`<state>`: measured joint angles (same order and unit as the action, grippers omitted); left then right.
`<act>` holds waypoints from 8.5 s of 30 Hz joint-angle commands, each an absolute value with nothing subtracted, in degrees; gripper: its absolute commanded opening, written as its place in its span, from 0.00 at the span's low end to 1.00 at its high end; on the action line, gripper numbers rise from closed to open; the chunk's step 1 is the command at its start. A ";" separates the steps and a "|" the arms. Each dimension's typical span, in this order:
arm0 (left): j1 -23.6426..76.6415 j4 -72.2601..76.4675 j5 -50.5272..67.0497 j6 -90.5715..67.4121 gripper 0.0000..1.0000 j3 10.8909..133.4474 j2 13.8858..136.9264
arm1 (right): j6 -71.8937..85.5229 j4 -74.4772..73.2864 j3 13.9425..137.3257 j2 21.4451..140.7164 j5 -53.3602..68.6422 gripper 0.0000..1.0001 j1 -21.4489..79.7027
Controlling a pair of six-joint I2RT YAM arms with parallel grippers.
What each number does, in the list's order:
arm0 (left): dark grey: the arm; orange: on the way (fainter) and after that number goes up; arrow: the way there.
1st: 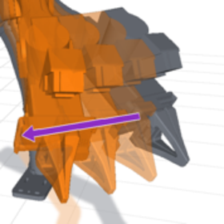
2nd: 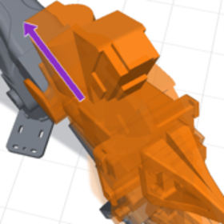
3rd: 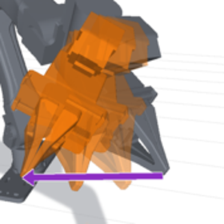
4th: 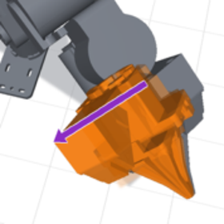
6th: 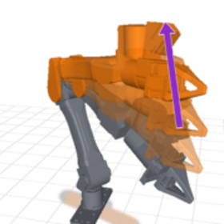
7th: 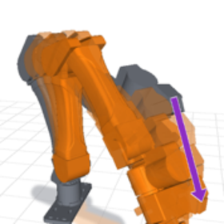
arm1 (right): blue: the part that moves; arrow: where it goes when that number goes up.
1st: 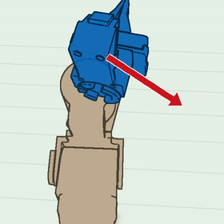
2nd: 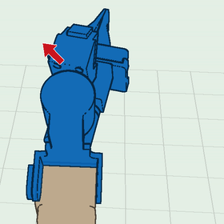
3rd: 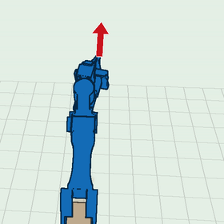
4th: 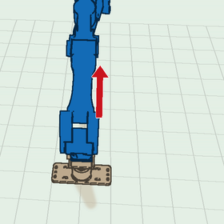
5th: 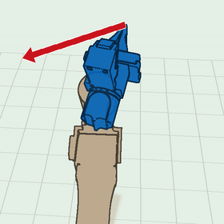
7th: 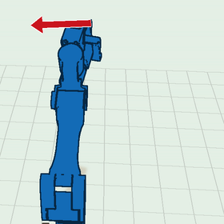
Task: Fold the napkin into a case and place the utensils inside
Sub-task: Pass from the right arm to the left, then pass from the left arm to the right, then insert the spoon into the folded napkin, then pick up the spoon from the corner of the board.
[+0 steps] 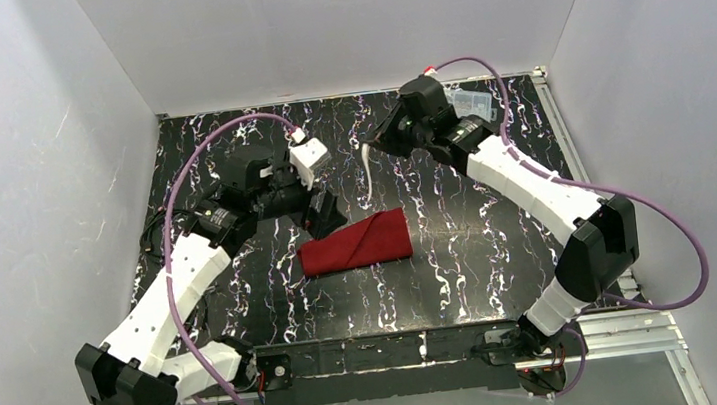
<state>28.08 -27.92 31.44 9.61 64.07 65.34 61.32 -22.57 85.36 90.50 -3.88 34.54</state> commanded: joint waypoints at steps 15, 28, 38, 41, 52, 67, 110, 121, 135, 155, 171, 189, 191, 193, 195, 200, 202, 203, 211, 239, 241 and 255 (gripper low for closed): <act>38.65 -21.37 4.17 11.65 0.77 69.16 70.63 | 76.11 -11.44 85.20 84.81 -16.54 0.01 43.60; 38.59 -21.38 1.55 10.95 0.22 72.07 73.69 | 76.21 -10.64 85.83 84.33 -18.85 0.01 48.09; 38.54 -22.08 8.17 11.49 0.00 70.22 68.64 | 71.53 -10.75 85.83 85.63 -12.96 0.22 47.92; 35.69 -21.84 20.02 6.71 0.00 68.68 65.27 | 64.75 -9.14 85.26 85.27 -5.09 0.39 45.90; 24.69 -30.09 52.76 -10.44 0.00 66.18 65.98 | 27.87 -9.42 87.43 79.19 41.23 0.84 33.81; 23.66 -36.47 64.30 -11.14 0.00 66.51 66.21 | 4.11 -29.61 94.35 84.77 54.01 0.66 32.55; 22.50 -55.09 22.56 25.91 0.64 64.93 73.62 | 18.44 -35.93 65.35 81.81 6.49 0.01 36.35; 22.48 -45.53 16.36 22.58 0.56 62.44 83.00 | 30.53 -26.02 59.21 82.63 -0.45 0.01 36.30; 22.45 -42.25 15.63 18.22 0.40 60.80 89.51 | 34.70 -20.57 57.68 85.58 -0.68 0.01 36.30; 22.54 -36.09 11.67 24.11 0.26 55.89 92.45 | 38.58 -14.24 53.54 87.35 3.07 0.01 36.31; 23.42 -35.11 10.97 28.14 0.18 54.17 92.88 | 41.68 -7.94 49.75 88.75 5.10 0.01 36.34; 24.09 -32.84 10.16 30.74 0.13 51.70 92.31 | 48.62 3.99 45.46 92.01 10.06 0.01 36.40; 24.15 -32.28 10.15 30.99 0.13 51.27 92.13 | 48.70 3.11 45.94 91.46 10.32 0.01 36.60; 24.19 -32.22 10.16 31.38 0.13 51.24 92.20 | 48.61 3.01 46.05 90.96 9.99 0.01 36.52; 24.19 -32.07 9.91 31.55 0.13 51.20 92.36 | 48.67 3.21 46.50 91.36 10.26 0.01 36.60; 24.17 -32.06 10.09 31.42 0.12 51.45 92.83 | 49.36 5.46 47.17 93.56 11.14 0.01 37.88; 24.22 -32.06 10.20 31.34 0.12 51.58 92.90 | 49.88 6.48 47.27 94.25 11.05 0.01 38.44; 24.19 -32.03 10.27 31.37 0.12 51.59 93.01 | 50.11 6.93 47.33 94.54 11.07 0.01 38.76; 24.18 -31.91 10.08 31.86 0.11 51.58 93.45 | 50.90 9.69 47.59 94.28 9.92 0.01 40.34; 21.58 -46.20 14.27 34.40 0.29 58.88 90.54 | 31.98 -25.30 62.85 82.84 -8.28 0.93 35.32; 19.95 -49.28 15.73 35.31 0.40 60.26 89.53 | 29.25 -29.10 64.82 81.63 -10.17 0.93 28.41; 7.78 -69.69 25.14 39.88 0.77 77.02 90.19 | 23.69 -33.29 75.66 100.71 -31.59 0.87 4.70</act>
